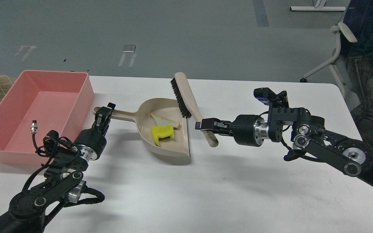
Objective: Sweep and dump garbage into bin
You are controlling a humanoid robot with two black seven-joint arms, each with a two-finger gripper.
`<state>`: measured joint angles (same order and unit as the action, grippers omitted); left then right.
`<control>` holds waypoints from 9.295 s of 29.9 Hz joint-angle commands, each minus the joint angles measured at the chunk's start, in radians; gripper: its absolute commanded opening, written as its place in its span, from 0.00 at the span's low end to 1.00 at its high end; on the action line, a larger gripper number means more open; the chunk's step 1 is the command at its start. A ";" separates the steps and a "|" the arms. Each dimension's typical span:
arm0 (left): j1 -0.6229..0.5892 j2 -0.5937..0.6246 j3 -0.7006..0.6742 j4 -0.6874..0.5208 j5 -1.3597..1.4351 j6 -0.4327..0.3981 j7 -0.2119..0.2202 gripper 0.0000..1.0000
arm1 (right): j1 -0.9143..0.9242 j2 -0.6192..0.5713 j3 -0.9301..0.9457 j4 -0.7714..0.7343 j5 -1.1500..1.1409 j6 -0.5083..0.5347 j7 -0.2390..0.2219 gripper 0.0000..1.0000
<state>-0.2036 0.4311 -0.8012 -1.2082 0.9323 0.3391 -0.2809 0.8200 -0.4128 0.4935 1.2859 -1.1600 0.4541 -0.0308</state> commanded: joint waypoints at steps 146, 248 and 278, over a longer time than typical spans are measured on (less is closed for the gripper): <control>-0.212 -0.018 0.166 0.124 0.088 -0.035 -0.066 0.00 | -0.298 -0.393 0.091 0.092 -0.001 0.035 0.115 0.12; -0.023 0.408 -0.389 -0.265 -0.377 -0.612 -0.104 0.98 | -0.298 -0.520 0.637 -0.312 0.348 0.035 0.312 0.94; -0.600 -0.204 -0.312 0.535 -0.492 -0.680 -0.008 0.98 | 0.027 0.040 0.717 -0.684 0.421 -0.015 0.312 0.96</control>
<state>-0.7820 0.2662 -1.1149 -0.7166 0.4398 -0.3401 -0.2866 0.8205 -0.4205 1.2091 0.6250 -0.7392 0.4707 0.2807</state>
